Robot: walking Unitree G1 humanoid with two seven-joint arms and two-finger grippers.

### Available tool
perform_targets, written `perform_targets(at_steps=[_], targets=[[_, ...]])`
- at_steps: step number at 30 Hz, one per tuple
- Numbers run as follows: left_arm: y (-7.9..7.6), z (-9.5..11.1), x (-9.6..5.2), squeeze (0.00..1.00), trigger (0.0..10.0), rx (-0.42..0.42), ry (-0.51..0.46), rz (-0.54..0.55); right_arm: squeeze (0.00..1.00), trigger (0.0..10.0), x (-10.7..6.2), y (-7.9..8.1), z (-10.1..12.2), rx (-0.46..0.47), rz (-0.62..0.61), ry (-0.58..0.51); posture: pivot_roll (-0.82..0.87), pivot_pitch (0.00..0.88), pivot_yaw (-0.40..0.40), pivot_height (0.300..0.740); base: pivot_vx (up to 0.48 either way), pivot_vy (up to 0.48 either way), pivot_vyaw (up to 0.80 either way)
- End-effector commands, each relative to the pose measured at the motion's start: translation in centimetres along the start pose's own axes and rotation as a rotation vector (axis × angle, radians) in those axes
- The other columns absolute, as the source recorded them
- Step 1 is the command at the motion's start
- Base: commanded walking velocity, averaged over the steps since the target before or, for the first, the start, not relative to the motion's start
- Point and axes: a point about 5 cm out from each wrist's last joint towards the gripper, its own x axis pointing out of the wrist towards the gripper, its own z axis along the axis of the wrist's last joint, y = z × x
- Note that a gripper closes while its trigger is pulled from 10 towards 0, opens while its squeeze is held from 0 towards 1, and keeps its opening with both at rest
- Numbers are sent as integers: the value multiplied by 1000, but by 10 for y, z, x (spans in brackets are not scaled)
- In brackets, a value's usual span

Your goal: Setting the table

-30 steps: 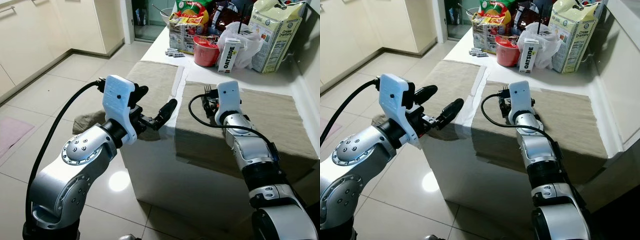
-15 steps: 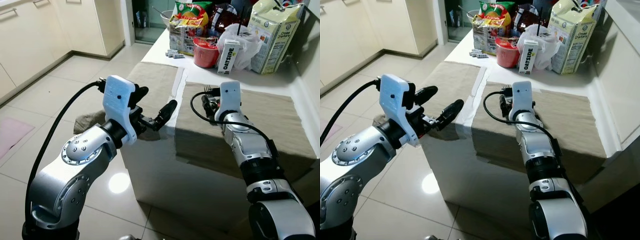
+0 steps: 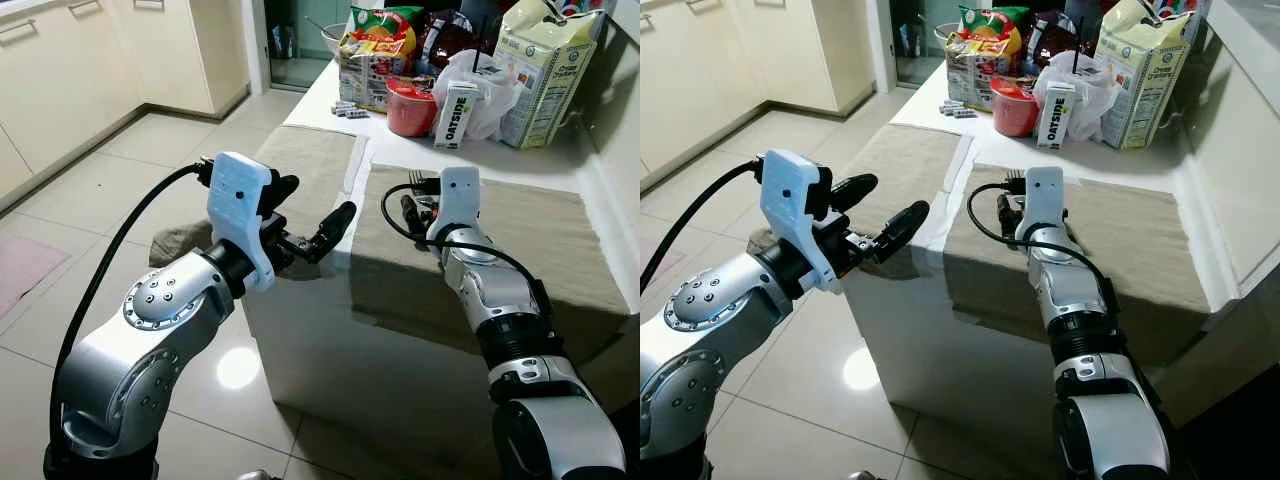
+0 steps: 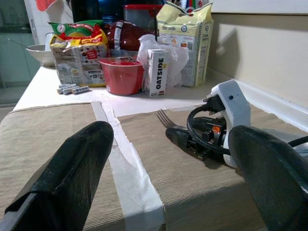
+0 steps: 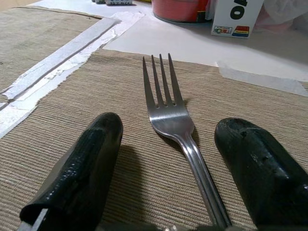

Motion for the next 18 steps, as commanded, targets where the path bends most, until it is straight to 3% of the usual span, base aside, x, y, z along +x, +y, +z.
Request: perform_targets(at_steps=[1,4,5,6,18], targets=[[0,6,-1,0,10000,17,-9,-4,0,10000,-2,-3,-34,18,-16,146,-16,30,46,740,0,0,0],[0,6,-1,0,10000,18,-8,-3,0,10000,-2,-4,-35,19,-25,146,-16,30,48,740,0,0,0],[0,6,-1,0,10000,19,-8,-4,0,4549,-2,-5,-36,20,-33,150,-16,30,48,740,0,0,0],[0,6,-1,0,10000,18,-8,-4,0,0,-3,-6,-37,22,-38,155,-16,30,48,740,0,0,0],[0,6,-2,0,10000,29,0,-11,0,0,-4,-8,-43,14,-60,177,-13,25,48,740,0,0,0]])
